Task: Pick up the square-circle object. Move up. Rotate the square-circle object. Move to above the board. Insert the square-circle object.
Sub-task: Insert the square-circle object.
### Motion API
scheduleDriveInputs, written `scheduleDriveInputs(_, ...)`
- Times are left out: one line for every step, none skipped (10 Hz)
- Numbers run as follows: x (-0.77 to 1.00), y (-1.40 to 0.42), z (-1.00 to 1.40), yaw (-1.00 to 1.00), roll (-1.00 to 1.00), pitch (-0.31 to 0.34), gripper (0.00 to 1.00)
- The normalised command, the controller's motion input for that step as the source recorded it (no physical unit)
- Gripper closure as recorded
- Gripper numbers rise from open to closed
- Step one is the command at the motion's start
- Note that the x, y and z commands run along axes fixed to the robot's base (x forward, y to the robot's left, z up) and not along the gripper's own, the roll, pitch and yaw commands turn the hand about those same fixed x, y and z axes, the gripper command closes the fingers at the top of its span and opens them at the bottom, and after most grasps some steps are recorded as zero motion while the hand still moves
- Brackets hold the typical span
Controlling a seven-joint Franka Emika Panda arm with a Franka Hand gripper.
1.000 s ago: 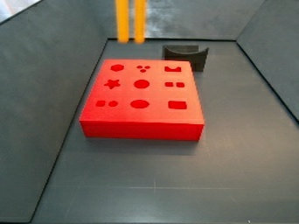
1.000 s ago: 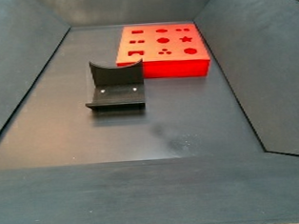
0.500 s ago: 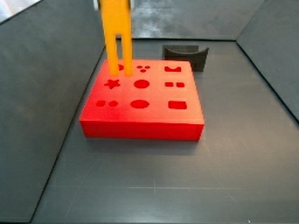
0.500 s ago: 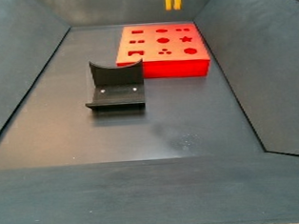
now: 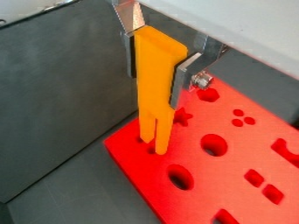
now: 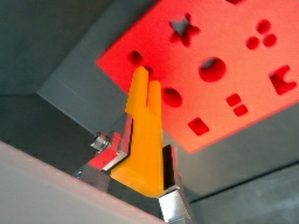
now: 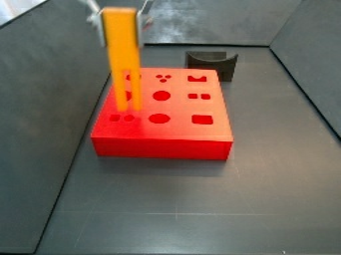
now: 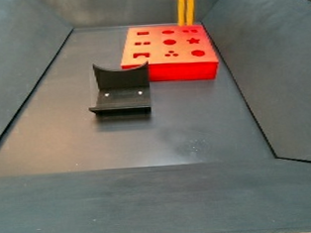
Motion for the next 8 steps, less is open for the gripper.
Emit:
scheduleDriveInputs(-0.09, -0.07, -0.33, 0.1, 0.14, 0.0, 1.0)
scheduleDriveInputs(-0.04, 0.0, -0.24, 0.0, 0.08, 0.007, 1.0)
scheduleDriveInputs(0.0, 0.0, -0.2, 0.0, 0.04, 0.02, 1.0)
scheduleDriveInputs(0.02, 0.0, -0.18, -0.07, 0.01, 0.026, 1.0)
scheduleDriveInputs(0.0, 0.0, -0.21, -0.08, 0.0, 0.017, 1.0)
scheduleDriveInputs(0.0, 0.0, -0.24, -0.07, 0.0, 0.001, 1.0)
scheduleDriveInputs(0.0, 0.0, -0.26, -0.06, 0.0, 0.0, 1.0)
scheduleDriveInputs(0.0, 0.0, -0.31, -0.07, 0.0, 0.0, 1.0)
